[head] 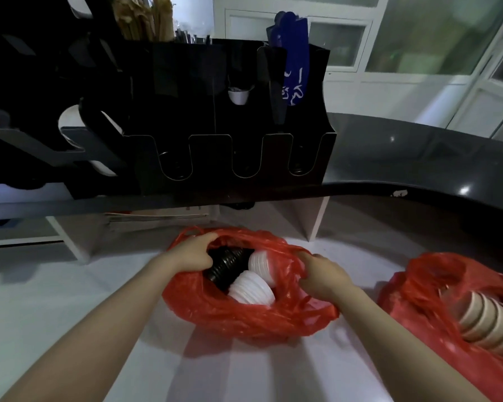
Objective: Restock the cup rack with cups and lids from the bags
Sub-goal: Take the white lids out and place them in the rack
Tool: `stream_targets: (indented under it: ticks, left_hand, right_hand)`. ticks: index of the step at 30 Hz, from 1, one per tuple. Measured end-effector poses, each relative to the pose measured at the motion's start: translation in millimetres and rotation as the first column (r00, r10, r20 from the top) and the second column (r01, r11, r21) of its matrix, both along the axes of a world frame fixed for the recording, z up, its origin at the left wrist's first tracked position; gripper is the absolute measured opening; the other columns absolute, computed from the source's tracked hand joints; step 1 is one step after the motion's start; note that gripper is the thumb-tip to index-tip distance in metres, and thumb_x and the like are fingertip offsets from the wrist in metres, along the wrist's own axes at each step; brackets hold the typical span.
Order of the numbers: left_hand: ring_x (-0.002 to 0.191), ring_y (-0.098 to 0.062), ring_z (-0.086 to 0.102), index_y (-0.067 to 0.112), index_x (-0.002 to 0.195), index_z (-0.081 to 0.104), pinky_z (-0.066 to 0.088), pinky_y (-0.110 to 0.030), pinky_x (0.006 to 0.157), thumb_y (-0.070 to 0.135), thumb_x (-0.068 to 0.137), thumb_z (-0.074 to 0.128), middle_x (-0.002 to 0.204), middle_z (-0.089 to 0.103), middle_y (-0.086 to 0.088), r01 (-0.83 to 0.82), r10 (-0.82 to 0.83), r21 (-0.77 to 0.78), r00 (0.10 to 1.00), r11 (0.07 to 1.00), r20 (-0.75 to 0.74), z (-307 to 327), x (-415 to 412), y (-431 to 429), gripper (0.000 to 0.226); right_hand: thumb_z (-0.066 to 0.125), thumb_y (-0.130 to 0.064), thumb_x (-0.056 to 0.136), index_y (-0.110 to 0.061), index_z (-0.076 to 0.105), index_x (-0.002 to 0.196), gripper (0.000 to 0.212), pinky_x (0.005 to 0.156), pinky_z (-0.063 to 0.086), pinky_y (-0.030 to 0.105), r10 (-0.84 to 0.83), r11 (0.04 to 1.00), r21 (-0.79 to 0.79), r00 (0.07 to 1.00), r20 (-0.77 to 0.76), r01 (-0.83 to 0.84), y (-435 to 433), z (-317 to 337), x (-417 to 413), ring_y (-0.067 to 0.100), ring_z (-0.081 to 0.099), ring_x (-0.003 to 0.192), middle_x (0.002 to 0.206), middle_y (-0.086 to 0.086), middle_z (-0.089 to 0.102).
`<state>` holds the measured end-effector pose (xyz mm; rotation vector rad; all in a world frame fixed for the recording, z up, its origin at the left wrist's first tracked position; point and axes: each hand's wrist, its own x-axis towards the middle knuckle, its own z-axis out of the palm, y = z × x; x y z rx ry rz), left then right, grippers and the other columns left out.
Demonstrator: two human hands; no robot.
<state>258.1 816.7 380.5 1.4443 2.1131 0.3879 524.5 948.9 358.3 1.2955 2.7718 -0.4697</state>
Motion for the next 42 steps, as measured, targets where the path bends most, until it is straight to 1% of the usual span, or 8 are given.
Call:
stream_targets:
  ticks: [10, 16, 21, 24, 26, 30, 34, 42]
  left_hand:
    - [0.122, -0.024, 0.051, 0.015, 0.138, 0.046, 0.038, -0.03, 0.106, -0.016, 0.08, 0.046, 0.134, 0.053, -0.014, -0.143, 0.146, -0.036, 0.984, 0.989, 0.102, -45.7, -29.8, 20.0, 0.066]
    - [0.128, -0.026, 0.046, 0.013, 0.14, 0.045, 0.035, -0.028, 0.107, -0.016, 0.082, 0.041, 0.139, 0.047, -0.013, -0.29, 0.289, -0.022, 0.938, 0.957, 0.191, -58.3, -29.8, 26.0, 0.065]
    - [0.089, -0.033, 0.064, 0.003, 0.125, 0.058, 0.053, -0.035, 0.072, -0.019, 0.072, 0.03, 0.113, 0.063, -0.022, -0.556, 0.511, -0.251, 0.38, 0.792, 0.771, -55.1, -31.2, 8.8, 0.064]
    - [0.082, -0.032, 0.067, 0.01, 0.108, 0.07, 0.057, -0.035, 0.064, -0.004, 0.066, 0.039, 0.1, 0.071, -0.016, -0.525, 0.483, -0.293, 0.272, 0.799, 0.832, -49.8, -23.6, -2.5, 0.055]
    - [0.082, -0.029, 0.069, 0.011, 0.102, 0.073, 0.056, -0.033, 0.063, -0.004, 0.074, 0.041, 0.097, 0.072, -0.015, -0.546, 0.459, -0.271, 0.241, 0.792, 0.855, -50.1, -16.7, -7.1, 0.045]
    - [0.084, -0.013, 0.067, 0.019, 0.1, 0.07, 0.049, -0.018, 0.066, -0.007, 0.084, 0.05, 0.103, 0.07, -0.006, -0.609, 0.433, 0.027, 0.593, 0.793, 0.679, -41.5, -1.4, -18.5, 0.037]
    - [0.103, -0.005, 0.056, 0.023, 0.116, 0.064, 0.039, -0.013, 0.085, 0.009, 0.088, 0.061, 0.115, 0.06, 0.008, -0.42, 0.32, 0.201, 0.862, 0.885, 0.394, -22.2, 8.7, -40.5, 0.032]
    - [0.119, -0.01, 0.053, 0.029, 0.137, 0.048, 0.041, -0.032, 0.105, 0.025, 0.091, 0.062, 0.134, 0.055, 0.006, -0.315, 0.254, 0.181, 0.921, 0.932, 0.296, 5.6, 24.7, -85.5, 0.048]
  right_hand:
    - [0.057, -0.025, 0.077, -0.045, 0.022, 0.142, 0.077, 0.076, 0.048, 0.035, 0.029, 0.998, -0.067, 0.988, 0.155, -0.019, 17.7, -24.0, -15.3, 0.029, 0.061, 0.097, 0.114, 0.004, 0.044]
    - [0.057, -0.025, 0.078, -0.042, 0.019, 0.145, 0.079, 0.088, 0.05, 0.041, 0.042, 0.991, -0.129, 0.984, 0.176, -0.019, 26.1, -34.4, -22.1, 0.033, 0.06, 0.104, 0.124, 0.008, 0.042]
    - [0.062, -0.034, 0.082, -0.033, 0.034, 0.142, 0.066, 0.093, 0.047, 0.044, 0.125, 0.988, -0.125, 0.927, 0.352, -0.086, 33.0, -30.2, -22.1, 0.033, 0.05, 0.114, 0.131, 0.009, 0.035]
    - [0.06, -0.029, 0.079, -0.034, 0.04, 0.139, 0.063, 0.103, 0.041, 0.044, 0.189, 0.975, -0.175, 0.921, 0.341, -0.135, 30.5, -19.2, -18.8, 0.031, 0.032, 0.132, 0.15, 0.006, 0.024]
    - [0.052, -0.023, 0.076, -0.036, 0.05, 0.132, 0.057, 0.106, 0.037, 0.043, 0.156, 0.975, -0.186, 0.974, 0.162, -0.126, 23.9, -4.7, -15.2, 0.029, 0.029, 0.135, 0.151, 0.003, 0.03]
    - [0.055, -0.012, 0.076, -0.026, 0.061, 0.117, 0.044, 0.094, 0.043, 0.036, 0.019, 0.998, 0.067, 0.962, -0.271, -0.001, 5.8, 25.5, -15.0, 0.025, 0.044, 0.118, 0.124, 0.001, 0.052]
    - [0.057, -0.022, 0.085, -0.019, 0.059, 0.113, 0.028, 0.075, 0.046, 0.033, 0.023, 0.995, 0.098, 0.932, -0.363, 0.013, -23.2, 35.3, -34.2, 0.026, 0.057, 0.099, 0.109, 0.005, 0.06]
    - [0.074, -0.055, 0.072, -0.017, 0.048, 0.127, 0.072, 0.083, 0.047, 0.037, 0.006, 0.995, 0.101, 1.0, -0.024, -0.003, -47.2, 5.9, -67.7, 0.036, 0.048, 0.11, 0.129, 0.013, 0.035]
